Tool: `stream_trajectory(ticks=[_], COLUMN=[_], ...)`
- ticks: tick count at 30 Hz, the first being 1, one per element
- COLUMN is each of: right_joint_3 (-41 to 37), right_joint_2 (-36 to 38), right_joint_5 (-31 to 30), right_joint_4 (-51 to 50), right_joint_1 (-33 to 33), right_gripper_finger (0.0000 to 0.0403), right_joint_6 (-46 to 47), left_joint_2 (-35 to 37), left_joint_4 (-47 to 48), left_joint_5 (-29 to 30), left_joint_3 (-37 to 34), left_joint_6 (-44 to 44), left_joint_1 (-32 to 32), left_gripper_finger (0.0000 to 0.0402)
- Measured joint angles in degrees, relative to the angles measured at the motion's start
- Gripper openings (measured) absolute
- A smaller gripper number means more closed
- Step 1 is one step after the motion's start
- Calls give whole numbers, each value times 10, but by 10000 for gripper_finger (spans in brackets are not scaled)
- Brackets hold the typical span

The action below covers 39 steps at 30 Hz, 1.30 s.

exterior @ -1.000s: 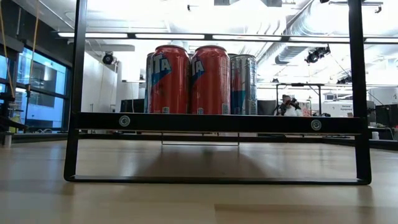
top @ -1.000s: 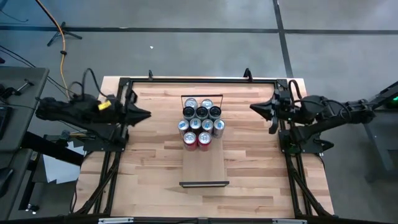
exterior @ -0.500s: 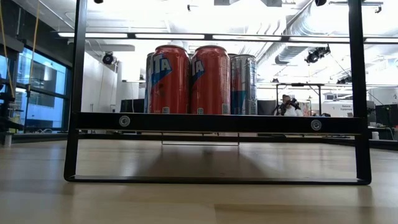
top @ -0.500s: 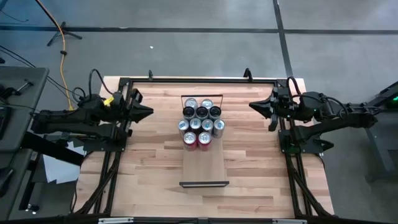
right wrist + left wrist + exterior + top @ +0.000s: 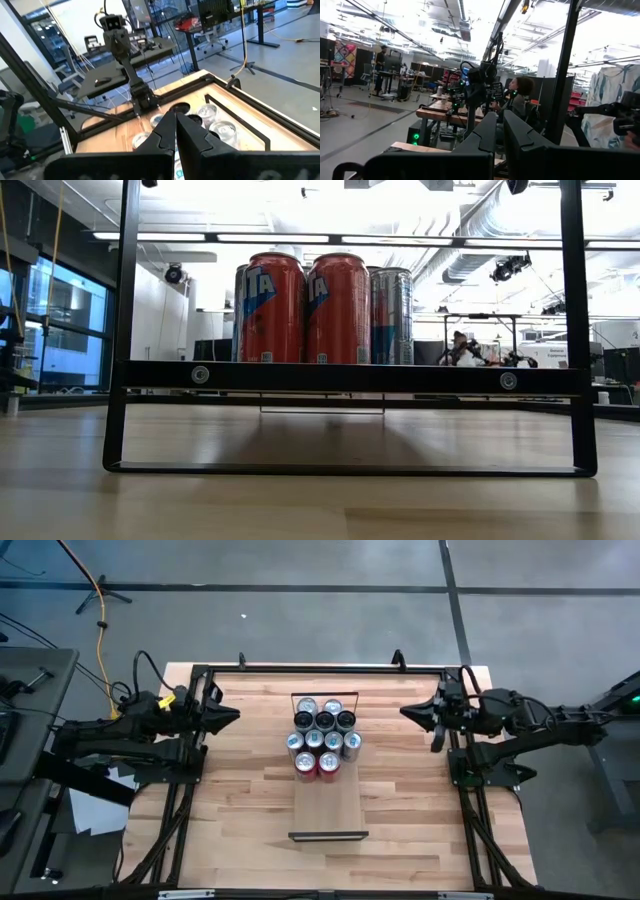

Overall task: Place canned beverage on shelf
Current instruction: Return to Home Position

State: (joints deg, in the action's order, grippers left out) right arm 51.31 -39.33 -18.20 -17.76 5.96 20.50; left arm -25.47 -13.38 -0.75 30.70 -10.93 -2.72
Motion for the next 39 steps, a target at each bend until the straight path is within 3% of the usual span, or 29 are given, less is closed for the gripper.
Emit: stream_trajectory(ticks=[20,29,34,39], right_joint_3=[0,0,0,0], right_joint_2=[0,0,0,0], right_joint_5=[4,13,13,17], right_joint_4=[-15,-15,-15,-16], right_joint_1=[0,0,0,0], right_gripper_finger=[0,0,0,0], right_joint_6=[0,4,19,30], left_joint_2=[0,53,107,171], left_joint_4=[-17,-223,-255,-264], left_joint_5=[2,13,50,51], left_joint_3=[-9,-172,-238,-274], left_joint_6=[10,-39,-50,-56], left_joint_1=[3,3,3,3], left_gripper_finger=[0,0,0,0])
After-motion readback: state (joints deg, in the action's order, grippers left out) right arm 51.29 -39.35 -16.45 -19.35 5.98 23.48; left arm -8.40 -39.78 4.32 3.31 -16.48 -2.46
